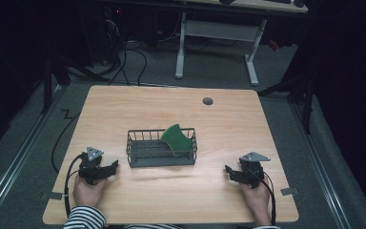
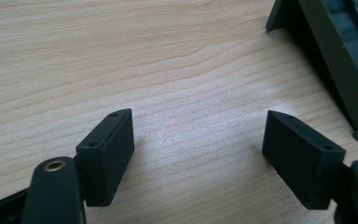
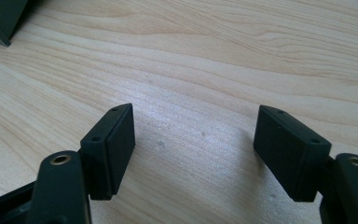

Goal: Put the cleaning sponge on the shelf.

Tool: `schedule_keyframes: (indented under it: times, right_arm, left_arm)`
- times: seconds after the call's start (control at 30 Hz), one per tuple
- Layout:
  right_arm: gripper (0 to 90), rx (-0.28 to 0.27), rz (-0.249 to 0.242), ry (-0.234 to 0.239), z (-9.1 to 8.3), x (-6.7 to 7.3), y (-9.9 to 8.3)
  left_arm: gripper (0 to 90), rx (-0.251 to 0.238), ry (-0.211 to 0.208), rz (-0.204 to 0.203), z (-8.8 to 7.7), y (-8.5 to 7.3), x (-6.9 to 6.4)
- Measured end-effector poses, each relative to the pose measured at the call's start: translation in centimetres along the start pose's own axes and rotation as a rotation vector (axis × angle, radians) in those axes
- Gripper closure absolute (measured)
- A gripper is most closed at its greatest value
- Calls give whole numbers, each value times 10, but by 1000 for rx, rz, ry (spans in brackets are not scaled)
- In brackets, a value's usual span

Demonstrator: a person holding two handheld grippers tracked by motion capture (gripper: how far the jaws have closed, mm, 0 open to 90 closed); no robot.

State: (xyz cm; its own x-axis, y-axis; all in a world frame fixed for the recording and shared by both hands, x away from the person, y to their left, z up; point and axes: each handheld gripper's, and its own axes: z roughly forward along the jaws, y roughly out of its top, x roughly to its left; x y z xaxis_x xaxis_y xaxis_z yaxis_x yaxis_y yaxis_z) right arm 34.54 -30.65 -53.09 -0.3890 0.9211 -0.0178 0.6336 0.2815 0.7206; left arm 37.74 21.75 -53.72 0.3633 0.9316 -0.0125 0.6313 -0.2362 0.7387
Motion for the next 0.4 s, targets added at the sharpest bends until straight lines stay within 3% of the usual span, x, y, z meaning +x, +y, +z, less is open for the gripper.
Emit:
schedule_keyframes:
  times: [0.4]
  right_arm:
    - [283, 2, 3, -1, 0, 0, 0]
  left_arm:
    - [246, 0, -5, -1, 0, -1, 0]
